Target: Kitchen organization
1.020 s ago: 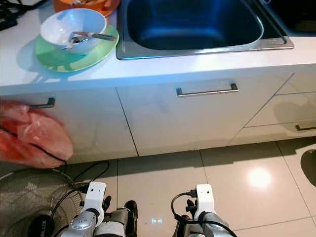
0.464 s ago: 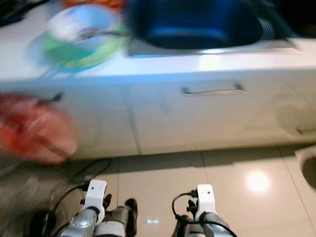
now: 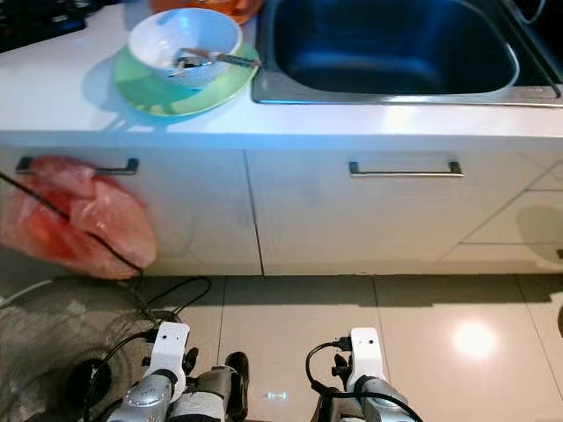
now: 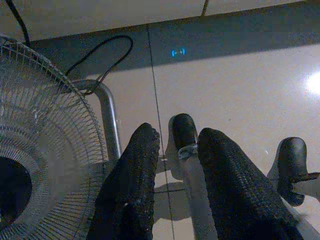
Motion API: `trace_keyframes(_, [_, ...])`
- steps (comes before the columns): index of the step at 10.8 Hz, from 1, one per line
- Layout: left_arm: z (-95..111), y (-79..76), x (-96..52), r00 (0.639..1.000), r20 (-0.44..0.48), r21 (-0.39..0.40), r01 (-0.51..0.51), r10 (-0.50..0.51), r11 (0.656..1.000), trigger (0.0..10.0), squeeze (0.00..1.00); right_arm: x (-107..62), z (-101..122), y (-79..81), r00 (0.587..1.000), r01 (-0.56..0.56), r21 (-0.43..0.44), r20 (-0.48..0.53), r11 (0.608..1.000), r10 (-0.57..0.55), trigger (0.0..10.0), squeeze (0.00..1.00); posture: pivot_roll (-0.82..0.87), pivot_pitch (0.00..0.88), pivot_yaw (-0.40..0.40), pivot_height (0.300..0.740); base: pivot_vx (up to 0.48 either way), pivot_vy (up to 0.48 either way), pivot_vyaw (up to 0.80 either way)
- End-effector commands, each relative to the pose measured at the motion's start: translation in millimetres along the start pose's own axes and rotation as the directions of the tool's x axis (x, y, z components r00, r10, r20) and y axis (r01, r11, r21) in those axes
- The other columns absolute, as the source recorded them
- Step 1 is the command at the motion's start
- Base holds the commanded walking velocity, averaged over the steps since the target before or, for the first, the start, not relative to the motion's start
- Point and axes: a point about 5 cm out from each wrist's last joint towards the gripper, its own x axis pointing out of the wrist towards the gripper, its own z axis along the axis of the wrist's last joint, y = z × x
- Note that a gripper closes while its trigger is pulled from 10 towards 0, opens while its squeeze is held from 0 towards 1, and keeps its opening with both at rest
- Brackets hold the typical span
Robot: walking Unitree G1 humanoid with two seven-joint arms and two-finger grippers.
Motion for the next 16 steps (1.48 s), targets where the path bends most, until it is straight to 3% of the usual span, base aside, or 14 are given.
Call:
trace_keyframes(1, [-11.1, 0.6, -3.0, 0.999, -0.040, -0.005, -0.006, 0.005, 1.000, 10.0, 0.00, -2.4, -9.9, -0.7, 0.999, 0.003, 0.012, -0.032, 1.000, -0.002, 10.0, 0.00, 0.16, 0.215, 0.000, 0.740, 0.000, 0.000, 0.00])
trace_keyframes(4, [-10.4, 0.8, -2.8, 0.999, -0.038, -0.002, -0.004, 0.004, 1.000, 10.0, 0.00, -2.3, -10.4, 0.3, 0.999, -0.002, -0.003, -0.036, 1.000, 0.002, 10.0, 0.00, 0.16, 0.213, 0.001, 0.740, 0.255, 0.000, 0.00])
trace_keyframes(6, [-9.8, 0.7, -2.6, 0.999, -0.036, -0.002, -0.003, 0.003, 1.000, 10.0, 0.00, -2.2, -10.3, 0.8, 0.999, -0.004, -0.006, -0.034, 1.000, 0.004, 10.0, 0.00, 0.16, 0.213, 0.001, 0.740, 0.261, 0.000, 0.68])
trace_keyframes(14, [-10.4, -0.1, -2.8, 0.999, -0.037, -0.006, 0.005, -0.005, 1.000, 10.0, 0.00, -2.4, -11.7, 0.4, 0.999, 0.009, 0.027, -0.038, 1.000, -0.008, 10.0, 0.00, 0.16, 0.217, 0.000, 0.740, 0.261, 0.000, 0.00])
trace_keyframes(16, [-10.7, -0.2, -2.9, 0.999, -0.038, -0.006, 0.007, -0.007, 1.000, 10.0, 0.00, -2.3, -10.9, 0.0, 0.999, 0.011, 0.032, -0.035, 0.999, -0.010, 10.0, 0.00, 0.16, 0.217, 0.000, 0.740, 0.259, 0.000, -0.56])
